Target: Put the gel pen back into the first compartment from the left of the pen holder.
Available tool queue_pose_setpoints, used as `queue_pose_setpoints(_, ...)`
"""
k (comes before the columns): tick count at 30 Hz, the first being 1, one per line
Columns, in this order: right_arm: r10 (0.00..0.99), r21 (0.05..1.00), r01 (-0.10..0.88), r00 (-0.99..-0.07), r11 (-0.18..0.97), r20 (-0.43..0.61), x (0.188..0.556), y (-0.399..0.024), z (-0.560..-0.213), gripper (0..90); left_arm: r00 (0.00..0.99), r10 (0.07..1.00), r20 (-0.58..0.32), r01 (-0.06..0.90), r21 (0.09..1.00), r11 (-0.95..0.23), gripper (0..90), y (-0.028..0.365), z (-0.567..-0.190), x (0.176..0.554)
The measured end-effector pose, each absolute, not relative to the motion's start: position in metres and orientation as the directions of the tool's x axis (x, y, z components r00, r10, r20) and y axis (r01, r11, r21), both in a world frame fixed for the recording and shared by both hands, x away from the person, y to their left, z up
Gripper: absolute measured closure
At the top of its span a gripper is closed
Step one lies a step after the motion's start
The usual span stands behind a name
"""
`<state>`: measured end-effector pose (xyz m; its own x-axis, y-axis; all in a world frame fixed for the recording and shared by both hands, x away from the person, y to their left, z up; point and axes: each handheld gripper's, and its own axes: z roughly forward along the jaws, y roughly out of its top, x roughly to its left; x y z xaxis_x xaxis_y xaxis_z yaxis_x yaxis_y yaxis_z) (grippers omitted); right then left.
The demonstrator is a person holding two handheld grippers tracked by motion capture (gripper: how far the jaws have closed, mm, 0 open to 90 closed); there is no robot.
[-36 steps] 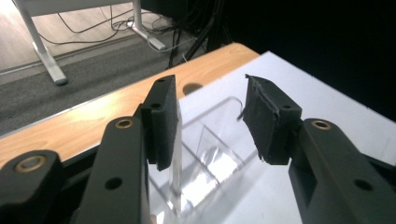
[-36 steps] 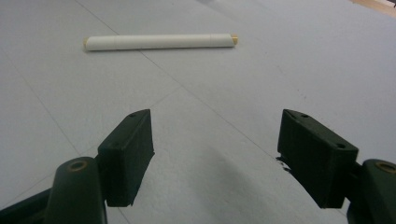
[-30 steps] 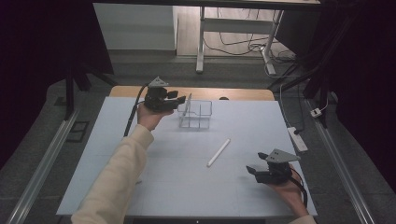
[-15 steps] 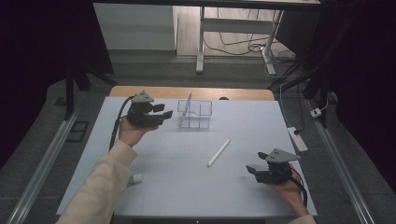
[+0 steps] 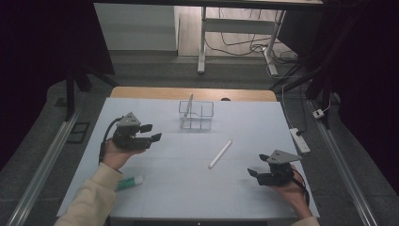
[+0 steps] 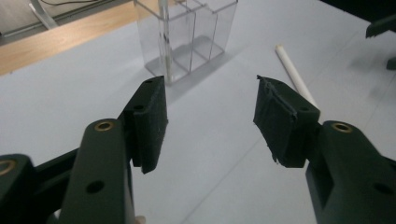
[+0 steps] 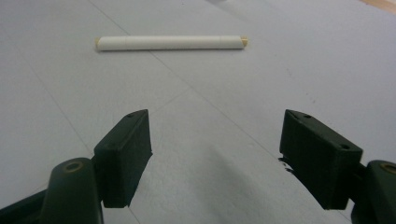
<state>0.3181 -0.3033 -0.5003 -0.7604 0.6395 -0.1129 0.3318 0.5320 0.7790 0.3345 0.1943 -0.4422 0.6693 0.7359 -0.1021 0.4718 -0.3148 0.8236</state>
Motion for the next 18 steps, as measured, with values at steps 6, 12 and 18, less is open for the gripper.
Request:
queue_pose_setpoints(6,0.628,0.782,0.332,-0.772,0.528,-0.097,0.318,-0.304,-0.496,23.8,0.668,0.737,-0.107,0.486,0.812,-0.322,41.2,0.205,-0.455,0.311)
queue_pose_setpoints(12,0.605,0.786,0.326,-0.793,0.525,-0.076,0.323,-0.303,-0.484,26.5,0.667,0.74,-0.083,0.479,0.808,-0.342,40.3,0.214,-0.468,0.289)
queue_pose_setpoints(18,0.582,0.788,0.305,-0.809,0.536,-0.083,0.325,-0.298,-0.477,27.2,0.663,0.743,-0.095,0.494,0.801,-0.338,39.1,0.221,-0.477,0.275)
